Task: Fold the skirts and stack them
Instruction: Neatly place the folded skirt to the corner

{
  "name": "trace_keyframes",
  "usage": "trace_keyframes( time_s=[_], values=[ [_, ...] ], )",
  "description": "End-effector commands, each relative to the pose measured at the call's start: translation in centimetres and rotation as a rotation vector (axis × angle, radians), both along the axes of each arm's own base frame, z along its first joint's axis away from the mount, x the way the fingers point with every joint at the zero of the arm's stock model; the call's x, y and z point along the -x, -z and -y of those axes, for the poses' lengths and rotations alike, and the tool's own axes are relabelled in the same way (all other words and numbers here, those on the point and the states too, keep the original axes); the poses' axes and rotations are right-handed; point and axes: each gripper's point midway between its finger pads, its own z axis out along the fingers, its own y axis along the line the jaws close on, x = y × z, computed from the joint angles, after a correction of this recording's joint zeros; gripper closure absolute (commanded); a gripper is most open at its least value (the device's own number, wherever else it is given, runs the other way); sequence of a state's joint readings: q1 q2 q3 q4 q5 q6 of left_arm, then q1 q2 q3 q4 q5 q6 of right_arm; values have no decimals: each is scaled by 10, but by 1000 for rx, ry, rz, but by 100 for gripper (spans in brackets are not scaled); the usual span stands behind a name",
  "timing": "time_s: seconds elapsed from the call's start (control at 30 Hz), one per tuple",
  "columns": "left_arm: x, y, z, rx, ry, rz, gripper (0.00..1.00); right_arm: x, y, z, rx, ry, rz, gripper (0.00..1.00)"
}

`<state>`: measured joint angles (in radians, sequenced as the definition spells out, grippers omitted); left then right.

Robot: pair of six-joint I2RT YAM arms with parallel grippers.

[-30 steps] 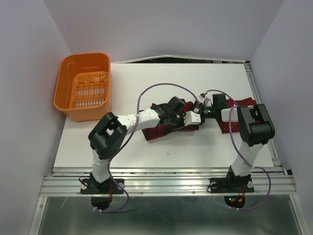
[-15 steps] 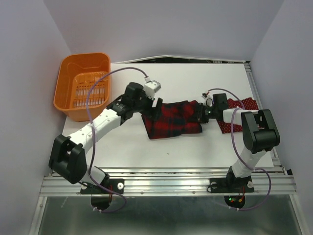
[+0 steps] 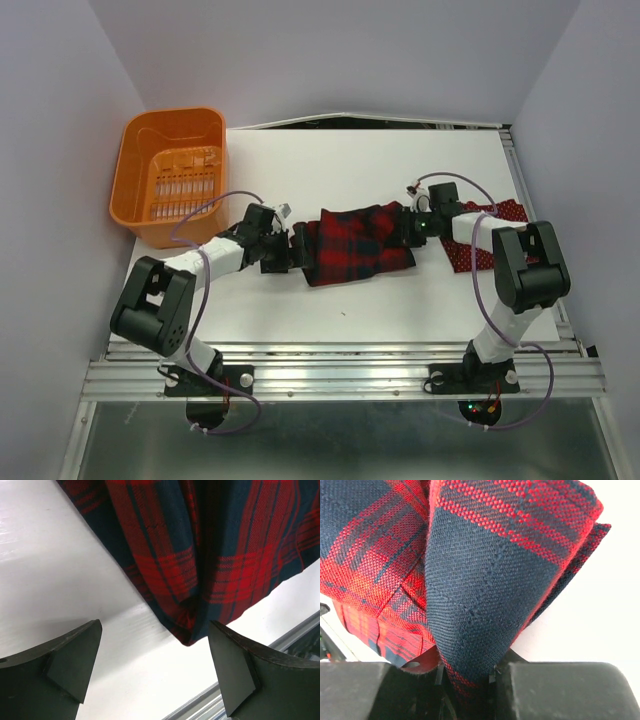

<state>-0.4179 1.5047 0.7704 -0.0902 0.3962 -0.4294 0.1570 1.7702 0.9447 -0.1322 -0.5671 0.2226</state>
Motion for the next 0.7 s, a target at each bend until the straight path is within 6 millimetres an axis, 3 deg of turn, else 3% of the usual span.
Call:
trace_keyframes(
  time_s=[0.0, 0.2, 0.4, 0.47, 0.57, 0.63, 0.67],
  values=[
    [-13, -8, 23, 128, -35, 17, 1, -5, 14, 11, 162, -20, 15, 94],
    [-18, -5, 44, 180, -17, 20, 2, -1, 18, 7, 210, -53, 9, 91],
    [-25, 4, 51, 186, -51, -3, 2, -3, 26, 11, 240, -47, -24, 84],
    [-27, 11, 50, 153, -80, -23, 10, -6, 29, 16, 272, -36, -36, 80],
    [-37, 17, 47, 75, -124, -23, 29, -9, 31, 21, 327, -28, -34, 72],
    [-38, 19, 52, 27, -115, -28, 49, -14, 31, 30, 397, -7, -21, 63],
    [-35, 21, 55, 12, -105, -39, 54, -15, 30, 30, 424, -8, -12, 63]
  ],
)
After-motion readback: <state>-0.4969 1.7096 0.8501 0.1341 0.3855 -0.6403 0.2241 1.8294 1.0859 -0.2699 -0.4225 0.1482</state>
